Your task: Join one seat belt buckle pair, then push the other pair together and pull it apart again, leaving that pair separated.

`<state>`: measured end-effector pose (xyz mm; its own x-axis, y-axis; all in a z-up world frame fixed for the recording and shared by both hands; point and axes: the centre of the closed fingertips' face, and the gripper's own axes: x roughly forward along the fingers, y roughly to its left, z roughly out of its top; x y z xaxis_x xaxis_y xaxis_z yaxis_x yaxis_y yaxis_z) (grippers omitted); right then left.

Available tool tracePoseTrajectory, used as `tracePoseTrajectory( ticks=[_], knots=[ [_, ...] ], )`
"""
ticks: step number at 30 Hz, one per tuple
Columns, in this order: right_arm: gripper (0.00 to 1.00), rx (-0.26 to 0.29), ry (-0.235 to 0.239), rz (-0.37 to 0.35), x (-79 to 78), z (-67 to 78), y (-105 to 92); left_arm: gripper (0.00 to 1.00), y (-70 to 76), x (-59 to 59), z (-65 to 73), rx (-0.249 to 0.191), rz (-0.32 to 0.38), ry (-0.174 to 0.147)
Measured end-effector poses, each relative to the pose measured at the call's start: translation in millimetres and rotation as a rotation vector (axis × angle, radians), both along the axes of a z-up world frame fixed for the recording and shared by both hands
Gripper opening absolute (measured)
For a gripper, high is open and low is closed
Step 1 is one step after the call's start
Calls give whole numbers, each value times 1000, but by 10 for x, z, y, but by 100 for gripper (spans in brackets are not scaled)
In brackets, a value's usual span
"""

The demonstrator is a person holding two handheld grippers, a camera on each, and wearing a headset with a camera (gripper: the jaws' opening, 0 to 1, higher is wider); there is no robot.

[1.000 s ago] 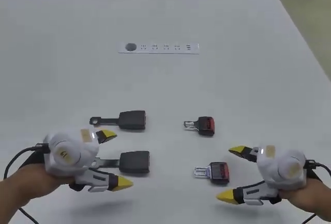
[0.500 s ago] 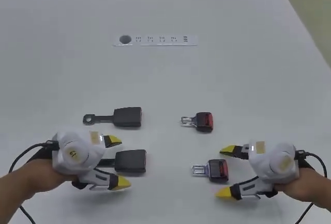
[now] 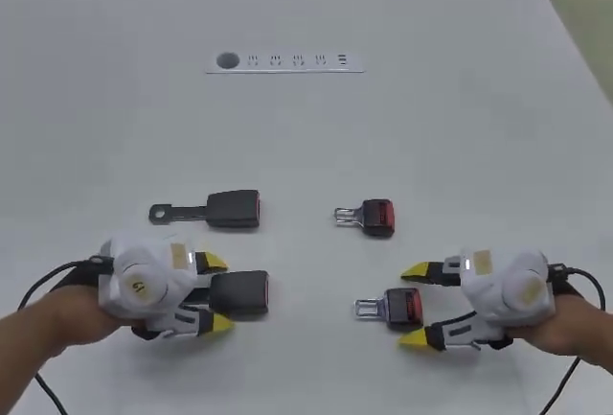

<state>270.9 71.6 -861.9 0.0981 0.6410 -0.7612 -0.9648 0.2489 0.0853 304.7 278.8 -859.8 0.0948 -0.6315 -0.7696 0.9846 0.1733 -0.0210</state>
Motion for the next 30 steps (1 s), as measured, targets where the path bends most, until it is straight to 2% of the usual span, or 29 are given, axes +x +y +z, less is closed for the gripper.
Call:
tracePoseTrajectory(
  ticks=[2, 3, 8, 13, 16, 26, 30],
  knots=[
    [48, -2, -6, 9, 0, 3, -9, 42, 5, 10, 1, 2, -30, -25],
    [45, -4, -11, 14, 4, 5, -12, 42, -4, -6, 3, -2, -28, -12],
    [38, -11, -14, 19, 1, 10, -29, 35, -14, -3, 16, 1, -63, -11],
    [37, -3, 1, 20, 7, 10, -45, 34, -13, 6, 10, 12, -105, -12],
    [36, -7, -8, 24, 13, 3, -52, 34, -10, 5, 10, 20, -117, -11],
    [36, -6, 2, -11, 62, 1, -42, 34, -2, 2, 1, 31, -129, -13],
    [36, 2, -1, -27, 90, 2, 22, 34, -3, 0, -2, 30, -128, -13]
  ],
)
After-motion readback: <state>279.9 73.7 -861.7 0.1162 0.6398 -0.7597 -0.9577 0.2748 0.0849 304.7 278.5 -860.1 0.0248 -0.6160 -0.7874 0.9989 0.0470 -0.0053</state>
